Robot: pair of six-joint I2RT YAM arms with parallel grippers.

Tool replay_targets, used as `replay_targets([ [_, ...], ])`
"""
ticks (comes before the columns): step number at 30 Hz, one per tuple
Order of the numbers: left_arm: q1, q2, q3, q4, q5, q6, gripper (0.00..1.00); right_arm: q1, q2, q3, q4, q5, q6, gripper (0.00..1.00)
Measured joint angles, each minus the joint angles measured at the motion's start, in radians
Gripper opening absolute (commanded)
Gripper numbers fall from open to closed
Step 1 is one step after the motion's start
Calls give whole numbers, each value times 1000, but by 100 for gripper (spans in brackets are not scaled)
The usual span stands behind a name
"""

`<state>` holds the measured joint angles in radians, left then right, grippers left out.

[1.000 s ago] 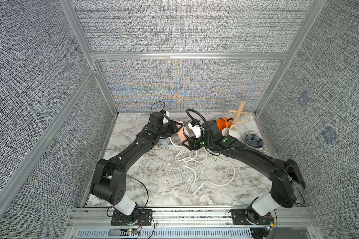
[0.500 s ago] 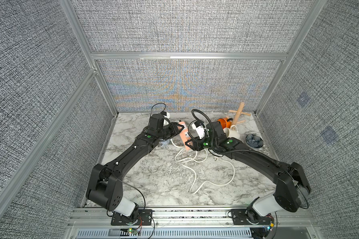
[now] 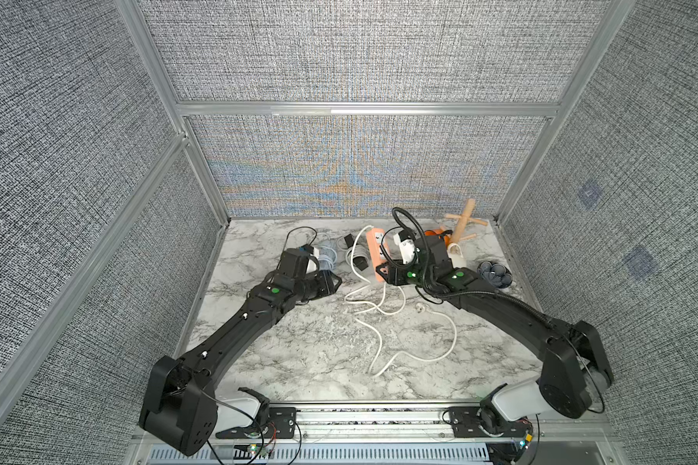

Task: Unwrap the cord wrapped around the power strip
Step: Move the power cord to the center of the board.

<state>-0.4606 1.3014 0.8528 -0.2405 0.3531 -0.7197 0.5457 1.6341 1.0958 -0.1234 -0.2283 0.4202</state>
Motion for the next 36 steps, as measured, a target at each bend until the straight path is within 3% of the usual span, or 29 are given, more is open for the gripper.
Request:
replay_targets([
  [7,-54,95,-110,77,38,-110,70,-4,-8,-25,8,18,3,7],
  [13,-119,217,-84,159,71,-152,72,-4,-20,-39,5,39,2,6],
  [18,-124,283,-72,171,94,-155,68,-6,-43,-55,3,48,-1,6],
  [31,-148,365,-87,271,117,-201,30,-8,-77,-119,-6,92,-1,4],
  [36,-145,317,-107,267,94,-193,0,-15,-106,-156,-8,114,-8,2],
])
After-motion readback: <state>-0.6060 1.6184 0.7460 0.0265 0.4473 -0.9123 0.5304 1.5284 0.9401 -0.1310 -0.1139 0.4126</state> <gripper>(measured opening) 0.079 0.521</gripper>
